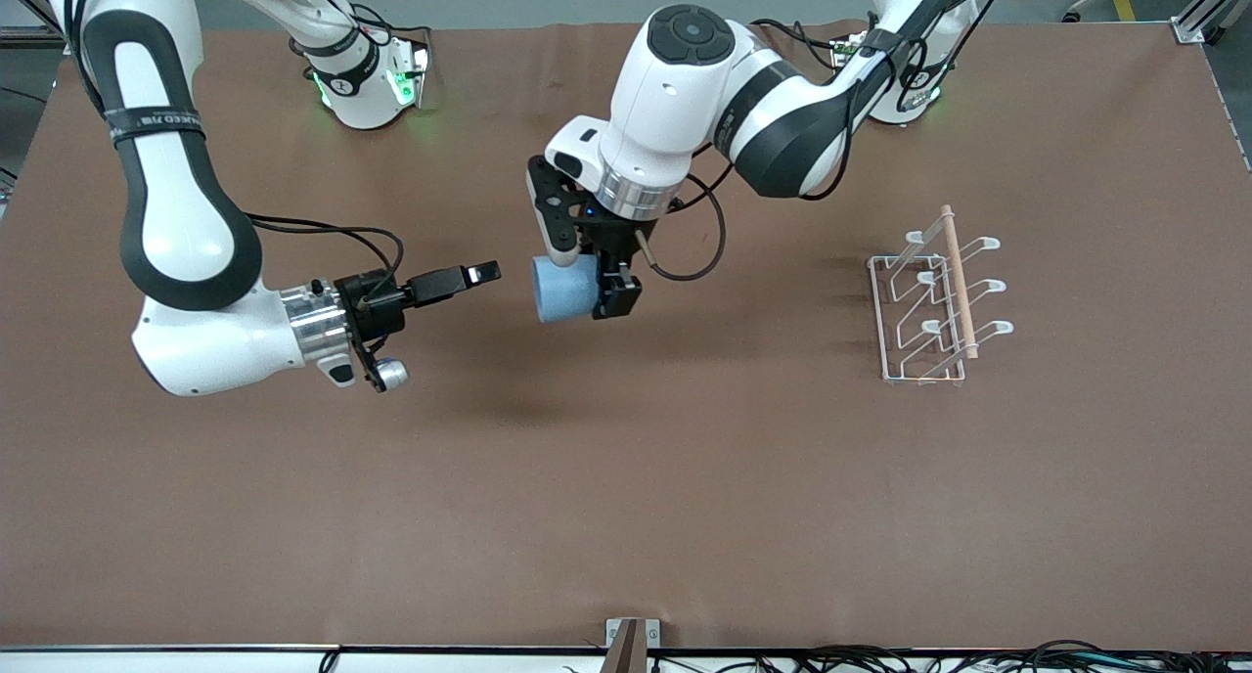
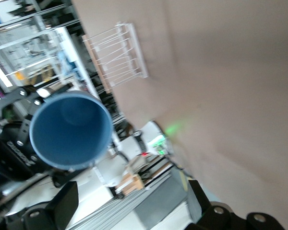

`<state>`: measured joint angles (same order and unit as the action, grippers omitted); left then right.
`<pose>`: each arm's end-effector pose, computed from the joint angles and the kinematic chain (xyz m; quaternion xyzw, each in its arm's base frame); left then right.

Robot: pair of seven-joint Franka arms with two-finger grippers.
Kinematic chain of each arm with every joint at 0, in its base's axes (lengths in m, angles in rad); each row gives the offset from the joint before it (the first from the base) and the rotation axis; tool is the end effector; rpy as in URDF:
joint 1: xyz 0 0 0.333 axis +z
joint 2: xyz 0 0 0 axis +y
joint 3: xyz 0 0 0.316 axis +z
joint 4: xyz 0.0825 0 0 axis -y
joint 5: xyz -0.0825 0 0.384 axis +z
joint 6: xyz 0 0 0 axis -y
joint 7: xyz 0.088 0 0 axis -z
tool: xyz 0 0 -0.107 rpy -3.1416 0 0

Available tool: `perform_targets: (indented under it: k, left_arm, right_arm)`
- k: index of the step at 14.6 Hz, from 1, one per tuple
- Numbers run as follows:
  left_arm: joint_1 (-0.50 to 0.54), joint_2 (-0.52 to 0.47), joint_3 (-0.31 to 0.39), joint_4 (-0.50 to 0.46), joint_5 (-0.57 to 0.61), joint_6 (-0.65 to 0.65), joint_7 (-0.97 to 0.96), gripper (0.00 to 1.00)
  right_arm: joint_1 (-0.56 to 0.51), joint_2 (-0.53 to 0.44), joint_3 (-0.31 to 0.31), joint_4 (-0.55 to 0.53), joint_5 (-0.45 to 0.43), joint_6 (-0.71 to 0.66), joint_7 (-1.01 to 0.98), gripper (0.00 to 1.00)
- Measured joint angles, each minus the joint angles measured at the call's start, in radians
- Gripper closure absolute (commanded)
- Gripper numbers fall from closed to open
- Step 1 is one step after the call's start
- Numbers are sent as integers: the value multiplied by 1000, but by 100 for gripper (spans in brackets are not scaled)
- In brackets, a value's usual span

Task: Hang cup on cup holder
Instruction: 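Open the right gripper and withdraw it while the left gripper carries the cup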

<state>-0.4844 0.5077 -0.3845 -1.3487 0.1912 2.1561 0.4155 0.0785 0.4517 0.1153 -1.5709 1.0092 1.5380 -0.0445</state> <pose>0.5212 -0.5107 0.4835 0.7885 -0.5919 0.1629 0.0369 0.6170 0.2047 0.4046 -0.8433 -0.0008 0.2449 0.4785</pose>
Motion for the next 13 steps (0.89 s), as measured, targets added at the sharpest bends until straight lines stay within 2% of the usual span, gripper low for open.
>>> perform_targets:
  k: [8,10,13]
  left_arm:
    - [173,-17,2,10,141,-418,227,36]
    - [212,-25,3,11,212,-515,259,36]
    - [225,-35,2,11,366,-648,305,36]
  right_arm:
    - [-31,-141,-71,5,-541,77,15,0]
    - [-30,-185,-72,7,-716,106,15,0]
    - [-25,-262,-68,9,-886,111,15,0]
